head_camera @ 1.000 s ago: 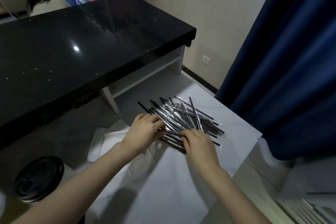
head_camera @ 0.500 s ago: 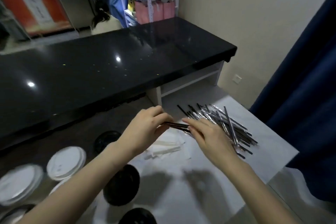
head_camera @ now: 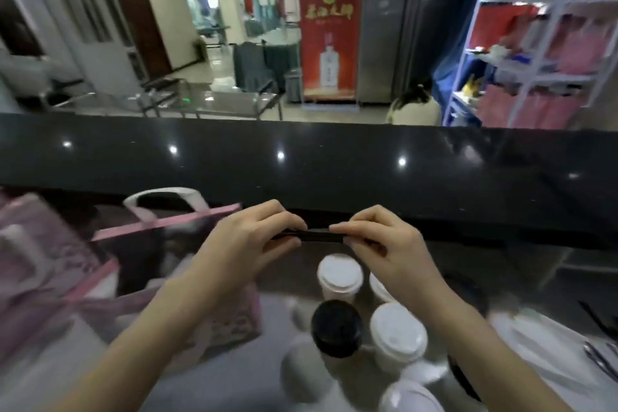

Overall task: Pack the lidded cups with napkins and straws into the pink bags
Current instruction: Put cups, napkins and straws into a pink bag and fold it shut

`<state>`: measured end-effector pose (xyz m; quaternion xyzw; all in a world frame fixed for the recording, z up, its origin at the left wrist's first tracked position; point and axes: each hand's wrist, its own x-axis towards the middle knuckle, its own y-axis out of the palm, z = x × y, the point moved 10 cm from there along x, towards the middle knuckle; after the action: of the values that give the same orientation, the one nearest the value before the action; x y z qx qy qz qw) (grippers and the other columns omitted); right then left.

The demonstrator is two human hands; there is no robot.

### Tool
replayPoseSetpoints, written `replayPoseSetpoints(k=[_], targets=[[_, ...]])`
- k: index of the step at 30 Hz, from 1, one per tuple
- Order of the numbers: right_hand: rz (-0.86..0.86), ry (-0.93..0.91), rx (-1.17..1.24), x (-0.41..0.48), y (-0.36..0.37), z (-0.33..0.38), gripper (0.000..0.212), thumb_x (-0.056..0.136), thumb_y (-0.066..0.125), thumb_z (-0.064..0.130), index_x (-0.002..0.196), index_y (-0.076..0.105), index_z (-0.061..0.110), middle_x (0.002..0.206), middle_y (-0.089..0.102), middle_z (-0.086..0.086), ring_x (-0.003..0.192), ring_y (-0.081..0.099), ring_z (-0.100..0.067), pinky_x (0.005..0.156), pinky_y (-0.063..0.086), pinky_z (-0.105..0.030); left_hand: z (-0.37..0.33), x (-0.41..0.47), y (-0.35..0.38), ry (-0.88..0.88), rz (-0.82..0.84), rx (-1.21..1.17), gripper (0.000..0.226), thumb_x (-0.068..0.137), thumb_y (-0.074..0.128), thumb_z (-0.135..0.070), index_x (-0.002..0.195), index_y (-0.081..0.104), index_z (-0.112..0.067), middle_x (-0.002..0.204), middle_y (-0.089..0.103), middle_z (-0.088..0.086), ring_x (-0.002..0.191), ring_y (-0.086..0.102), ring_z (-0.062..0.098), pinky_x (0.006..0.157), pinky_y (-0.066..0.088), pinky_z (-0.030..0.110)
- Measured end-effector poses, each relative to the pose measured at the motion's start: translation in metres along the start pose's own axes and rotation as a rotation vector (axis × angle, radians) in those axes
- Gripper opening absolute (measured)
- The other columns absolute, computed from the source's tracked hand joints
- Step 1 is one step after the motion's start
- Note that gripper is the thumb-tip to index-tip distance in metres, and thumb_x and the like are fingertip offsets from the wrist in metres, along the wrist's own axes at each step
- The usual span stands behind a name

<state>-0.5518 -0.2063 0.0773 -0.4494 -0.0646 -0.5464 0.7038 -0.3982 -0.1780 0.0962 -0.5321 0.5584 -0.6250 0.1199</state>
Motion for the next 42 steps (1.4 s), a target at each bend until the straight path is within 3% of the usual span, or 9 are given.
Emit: replayPoseSetpoints(k=[7, 10, 13, 17, 23, 29, 35, 38, 42], targets=[[0.289, -0.228, -0.224, 0.061, 0.164, 0.098, 0.038, 0.087, 0.067, 0.019, 0.124, 0.064, 0.023, 0.114, 0.065, 0.002, 0.099, 0.057, -0.022, 0.086, 0.047, -0.036, 0.119, -0.118, -0.1, -0.378, -0.133, 0.148, 0.014, 0.08, 0.075, -0.02, 0.093, 0.072, -0.017, 0.086, 0.062, -0.005, 0.072, 0.062, 0.018, 0.059, 0.052, 0.041], [0.37, -0.264, -0.379, 0.073, 0.22, 0.11, 0.041, 0.091, 0.06, 0.027, 0.132, 0.055, 0.028, 0.125, 0.061, 0.004, 0.115, 0.053, -0.02, 0.094, 0.041, -0.034, 0.157, -0.147, -0.106, -0.472, -0.13, 0.15, 0.016, 0.079, 0.078, -0.02, 0.094, 0.072, -0.02, 0.088, 0.063, -0.005, 0.076, 0.063, 0.018, 0.064, 0.053, 0.041], [0.432, -0.206, -0.444, 0.078, 0.255, 0.098, 0.035, 0.094, 0.054, 0.028, 0.129, 0.056, 0.029, 0.12, 0.06, 0.006, 0.112, 0.053, -0.018, 0.091, 0.042, -0.031, 0.183, -0.159, -0.098, -0.498, -0.105, 0.114, 0.015, 0.079, 0.076, -0.027, 0.093, 0.071, -0.026, 0.092, 0.064, -0.011, 0.082, 0.063, 0.015, 0.068, 0.053, 0.038], [0.479, -0.05, -0.358, 0.076, 0.271, 0.072, 0.027, 0.095, 0.057, 0.026, 0.12, 0.065, 0.026, 0.108, 0.058, 0.005, 0.099, 0.057, -0.014, 0.082, 0.047, -0.032, 0.203, -0.161, -0.077, -0.496, -0.049, 0.067, 0.019, 0.078, 0.073, -0.036, 0.096, 0.068, -0.03, 0.097, 0.065, -0.014, 0.09, 0.061, 0.012, 0.073, 0.051, 0.034], [0.552, 0.088, -0.378, 0.07, 0.267, 0.035, 0.021, 0.092, 0.06, 0.026, 0.112, 0.069, 0.025, 0.1, 0.058, 0.004, 0.091, 0.06, -0.018, 0.082, 0.049, -0.035, 0.22, -0.179, -0.062, -0.446, 0.032, 0.007, 0.047, 0.08, 0.066, -0.052, 0.122, 0.059, -0.031, 0.11, 0.06, -0.015, 0.104, 0.052, 0.006, 0.092, 0.043, 0.028], [0.585, 0.086, -0.37, 0.074, 0.269, 0.027, 0.026, 0.088, 0.067, 0.026, 0.114, 0.068, 0.03, 0.109, 0.054, 0.013, 0.099, 0.058, -0.008, 0.087, 0.048, -0.024, 0.23, -0.199, -0.069, -0.442, 0.027, 0.018, 0.061, 0.072, 0.05, -0.079, 0.118, 0.056, -0.039, 0.113, 0.052, -0.024, 0.104, 0.043, -0.003, 0.09, 0.04, 0.021], [0.468, -0.009, -0.265, 0.082, 0.249, 0.038, 0.03, 0.084, 0.069, 0.038, 0.113, 0.066, 0.03, 0.119, 0.05, 0.016, 0.109, 0.052, -0.005, 0.093, 0.046, -0.024, 0.231, -0.21, -0.072, -0.479, -0.041, -0.019, 0.052, 0.07, 0.062, -0.068, 0.111, 0.061, -0.037, 0.112, 0.049, -0.026, 0.105, 0.045, -0.005, 0.083, 0.053, 0.025], [0.449, -0.068, -0.249, 0.082, 0.232, 0.044, 0.054, 0.074, 0.06, 0.067, 0.119, 0.062, 0.038, 0.135, 0.042, 0.017, 0.124, 0.038, -0.003, 0.104, 0.037, -0.026, 0.231, -0.205, -0.078, -0.477, -0.133, 0.02, 0.055, 0.071, 0.064, -0.058, 0.12, 0.055, -0.035, 0.125, 0.045, -0.021, 0.114, 0.042, 0.0, 0.091, 0.05, 0.024], [0.745, -0.02, -0.392, 0.079, 0.231, 0.02, 0.099, 0.049, 0.059, 0.089, 0.136, 0.021, 0.061, 0.153, -0.007, 0.026, 0.142, -0.012, -0.001, 0.118, 0.001, -0.036, 0.251, -0.198, -0.069, -0.546, -0.074, 0.073, 0.081, 0.071, 0.072, -0.056, 0.14, 0.035, -0.04, 0.152, 0.024, -0.016, 0.14, 0.016, 0.007, 0.11, 0.022, 0.031]])
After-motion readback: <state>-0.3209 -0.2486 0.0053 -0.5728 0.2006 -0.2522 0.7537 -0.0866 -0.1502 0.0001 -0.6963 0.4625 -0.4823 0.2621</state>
